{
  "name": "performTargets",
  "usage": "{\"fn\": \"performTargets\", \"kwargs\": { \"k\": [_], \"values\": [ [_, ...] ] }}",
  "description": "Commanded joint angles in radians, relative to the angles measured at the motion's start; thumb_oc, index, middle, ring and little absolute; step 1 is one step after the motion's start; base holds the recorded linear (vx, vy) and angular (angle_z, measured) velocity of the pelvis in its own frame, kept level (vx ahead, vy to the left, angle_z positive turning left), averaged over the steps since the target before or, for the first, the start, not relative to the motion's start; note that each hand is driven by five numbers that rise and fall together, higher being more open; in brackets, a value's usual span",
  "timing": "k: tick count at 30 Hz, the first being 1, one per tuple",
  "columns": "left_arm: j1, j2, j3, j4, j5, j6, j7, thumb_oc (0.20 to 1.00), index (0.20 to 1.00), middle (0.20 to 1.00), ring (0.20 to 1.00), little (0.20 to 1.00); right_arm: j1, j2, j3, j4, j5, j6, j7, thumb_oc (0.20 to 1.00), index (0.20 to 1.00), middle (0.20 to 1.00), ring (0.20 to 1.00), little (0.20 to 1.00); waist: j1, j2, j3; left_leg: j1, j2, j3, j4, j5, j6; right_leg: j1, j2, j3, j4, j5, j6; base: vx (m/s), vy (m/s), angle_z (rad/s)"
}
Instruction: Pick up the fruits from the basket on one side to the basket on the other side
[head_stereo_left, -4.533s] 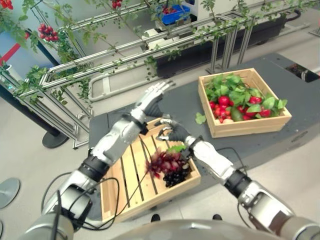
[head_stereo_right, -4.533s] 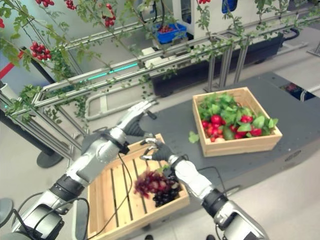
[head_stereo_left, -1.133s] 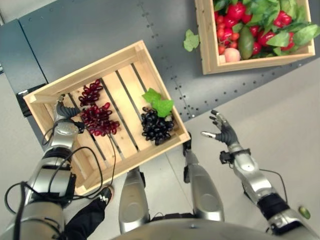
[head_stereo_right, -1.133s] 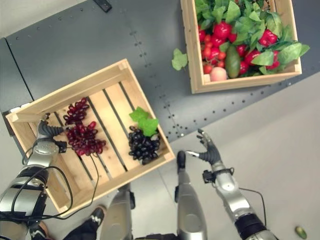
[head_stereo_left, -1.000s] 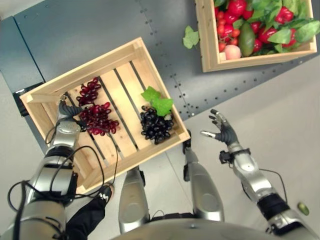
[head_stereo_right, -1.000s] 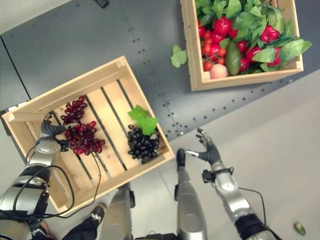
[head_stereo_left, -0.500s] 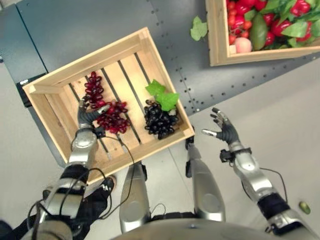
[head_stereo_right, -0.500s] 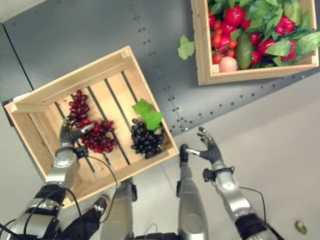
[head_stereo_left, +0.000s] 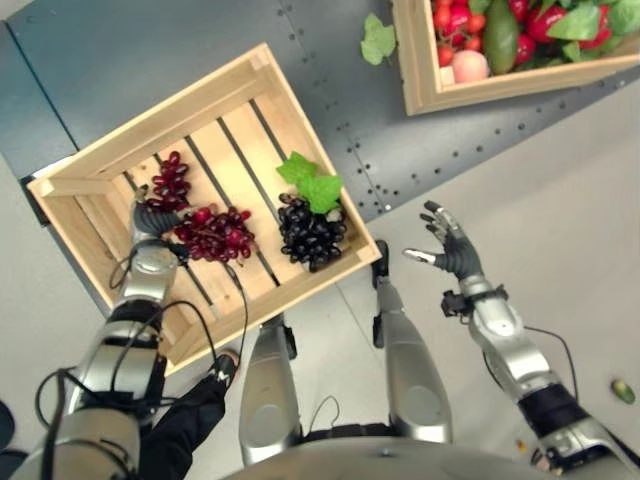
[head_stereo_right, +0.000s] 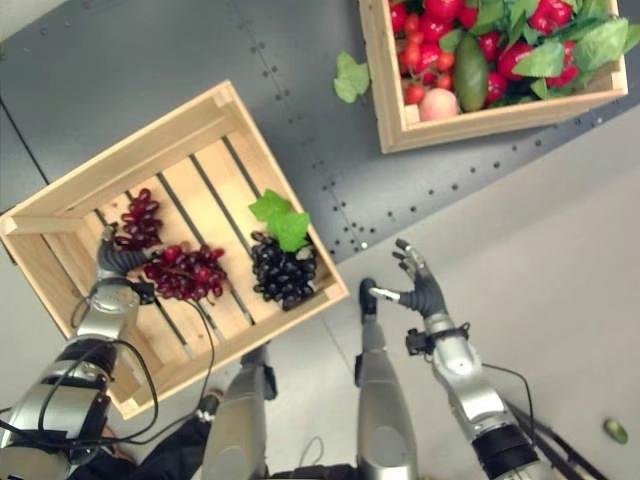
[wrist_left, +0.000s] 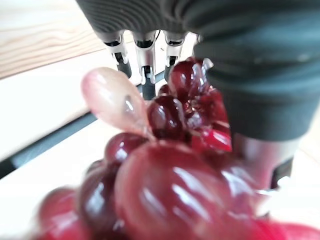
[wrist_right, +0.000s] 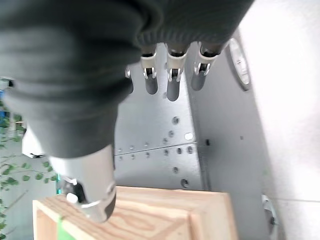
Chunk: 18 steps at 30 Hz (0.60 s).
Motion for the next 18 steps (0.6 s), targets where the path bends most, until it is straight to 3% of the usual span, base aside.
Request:
{"fn": "performTargets", "kwargs": {
  "k": [1, 13, 18],
  "values": [
    [-0.039, -0.076, -0.026, 0.108, -0.002, 0.024, -0.045, 1.000, 1.000, 1.000, 1.000, 1.000, 0.033, -0.016, -0.036, -0.106, 0.029, -0.050, -0.001, 1.000, 1.000, 1.000, 1.000, 1.000, -0.029, -0.053, 0.017, -0.071, -0.061, -0.022, 0.027, 0.015, 0.061, -0.049, 0.016, 0.031, 0.065, -0.077, 0.015, -0.01, 0.008, -0.06],
    [-0.094, -0.143, 0.055, 0.140, -0.229, 0.000, -0.023, 1.000, 1.000, 1.000, 1.000, 1.000, 0.064, -0.017, -0.051, -0.150, 0.043, -0.053, -0.018, 1.000, 1.000, 1.000, 1.000, 1.000, -0.050, -0.056, 0.016, -0.095, -0.064, -0.003, 0.025, 0.013, 0.066, -0.090, 0.020, 0.054, 0.064, -0.070, 0.014, -0.01, -0.002, -0.06],
    [-0.100, -0.171, 0.045, 0.136, -0.255, -0.003, -0.032, 1.000, 1.000, 1.000, 1.000, 1.000, 0.060, -0.016, -0.053, -0.154, 0.044, -0.050, -0.023, 1.000, 1.000, 1.000, 1.000, 1.000, -0.054, -0.057, 0.019, -0.097, -0.064, -0.003, 0.024, 0.013, 0.066, -0.096, 0.021, 0.057, 0.067, -0.068, 0.014, 0.00, 0.000, 0.00]
  ]
}}
